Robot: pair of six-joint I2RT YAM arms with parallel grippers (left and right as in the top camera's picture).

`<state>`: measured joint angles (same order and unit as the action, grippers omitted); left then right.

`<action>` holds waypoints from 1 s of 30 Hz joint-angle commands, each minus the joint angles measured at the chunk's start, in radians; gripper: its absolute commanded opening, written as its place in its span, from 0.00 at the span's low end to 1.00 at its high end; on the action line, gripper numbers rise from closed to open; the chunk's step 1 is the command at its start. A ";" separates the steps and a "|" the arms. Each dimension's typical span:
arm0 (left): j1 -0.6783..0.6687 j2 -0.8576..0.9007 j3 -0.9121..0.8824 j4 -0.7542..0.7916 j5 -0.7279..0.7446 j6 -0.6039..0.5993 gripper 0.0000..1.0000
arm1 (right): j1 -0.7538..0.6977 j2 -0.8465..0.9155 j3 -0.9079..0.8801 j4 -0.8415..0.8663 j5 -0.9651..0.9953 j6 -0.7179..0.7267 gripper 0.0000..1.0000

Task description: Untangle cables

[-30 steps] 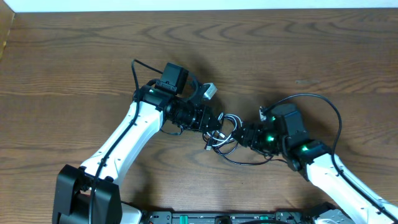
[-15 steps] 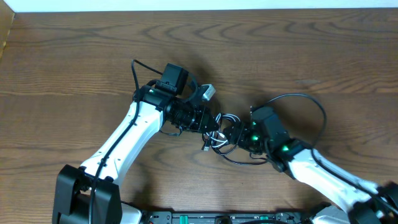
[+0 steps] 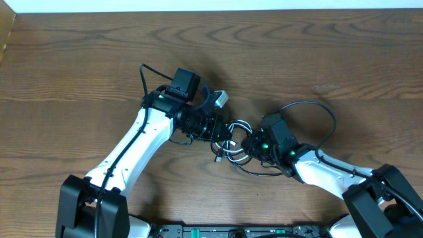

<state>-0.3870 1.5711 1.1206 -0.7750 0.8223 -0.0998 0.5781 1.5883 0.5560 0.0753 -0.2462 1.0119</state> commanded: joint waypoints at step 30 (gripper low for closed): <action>0.004 0.006 -0.011 -0.016 0.052 0.004 0.08 | -0.284 -0.034 -0.014 0.083 -0.703 -0.385 0.01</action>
<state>-0.3870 1.5711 1.1206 -0.7952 0.8505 -0.1001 0.3000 1.5723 0.5465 0.1501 -0.8764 0.6544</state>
